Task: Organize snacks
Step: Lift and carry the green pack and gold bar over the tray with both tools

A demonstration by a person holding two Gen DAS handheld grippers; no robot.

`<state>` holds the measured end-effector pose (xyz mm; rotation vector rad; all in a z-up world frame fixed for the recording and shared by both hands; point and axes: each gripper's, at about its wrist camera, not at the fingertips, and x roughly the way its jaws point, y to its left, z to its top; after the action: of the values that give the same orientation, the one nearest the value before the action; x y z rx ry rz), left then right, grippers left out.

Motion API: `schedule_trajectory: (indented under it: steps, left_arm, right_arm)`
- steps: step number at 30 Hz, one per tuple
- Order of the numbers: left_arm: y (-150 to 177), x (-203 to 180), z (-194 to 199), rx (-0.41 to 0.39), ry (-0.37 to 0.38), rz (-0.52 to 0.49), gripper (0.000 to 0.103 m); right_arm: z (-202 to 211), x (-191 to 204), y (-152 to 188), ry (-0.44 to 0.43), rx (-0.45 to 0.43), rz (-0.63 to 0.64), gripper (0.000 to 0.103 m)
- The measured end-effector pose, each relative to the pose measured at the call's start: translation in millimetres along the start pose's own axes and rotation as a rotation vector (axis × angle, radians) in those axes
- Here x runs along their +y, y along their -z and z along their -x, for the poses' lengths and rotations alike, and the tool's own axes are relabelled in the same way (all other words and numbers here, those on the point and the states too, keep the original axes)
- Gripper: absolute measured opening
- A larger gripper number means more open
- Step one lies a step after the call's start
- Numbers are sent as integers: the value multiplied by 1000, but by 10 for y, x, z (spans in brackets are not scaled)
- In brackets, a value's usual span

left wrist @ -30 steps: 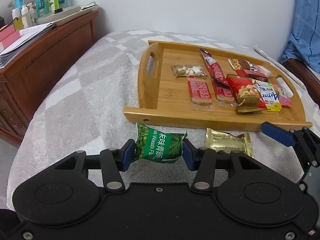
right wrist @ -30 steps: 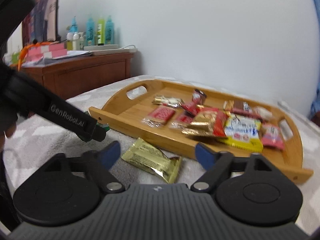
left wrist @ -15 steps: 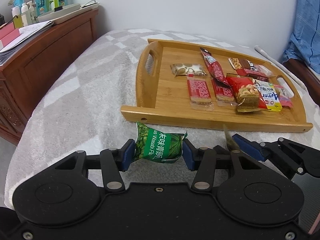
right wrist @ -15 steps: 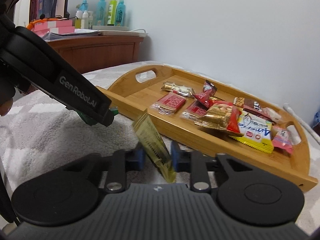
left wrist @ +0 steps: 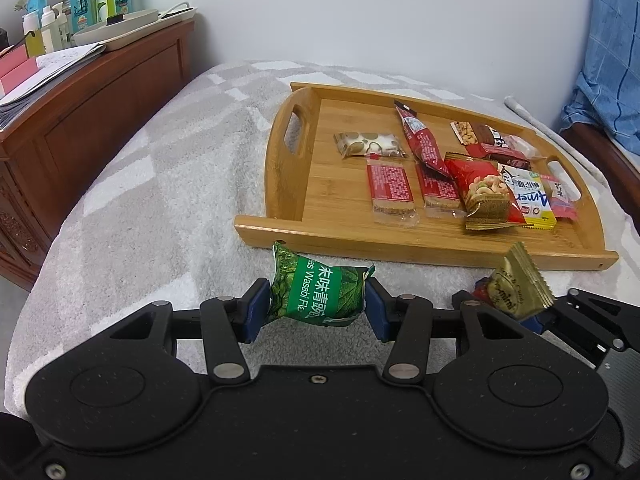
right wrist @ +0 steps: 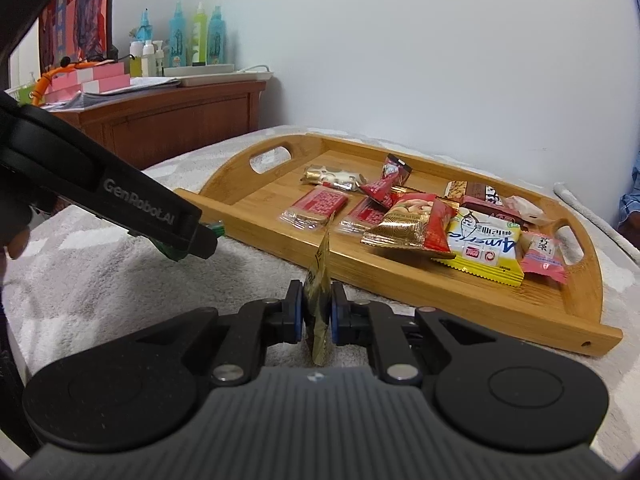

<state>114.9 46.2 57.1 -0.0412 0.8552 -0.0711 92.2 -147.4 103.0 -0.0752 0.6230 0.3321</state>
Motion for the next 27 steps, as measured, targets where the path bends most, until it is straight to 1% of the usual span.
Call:
schedule_trajectory:
  steps: [6,9,17,22,27]
  left_arm:
    - [-24,-9,34,-9,1,4,48]
    - [-65,-22,63,-20,8,3,48]
    - [-208,-103,103,-55,30,-9,48]
    - [-274,-160,72,-64,43,-14,48]
    - [-345,-216,6,-67,55,-22,48]
  right_arm:
    - [184,-14,-58,3,-81,-9,16]
    - [222,-61,-94,2,-93,-29,16]
    - [277,-249,-164,43,-134,-99,16]
    - [259,-390,-210,57,-138,-138,16]
    - [205,-579,-273,62,-138,-205,16]
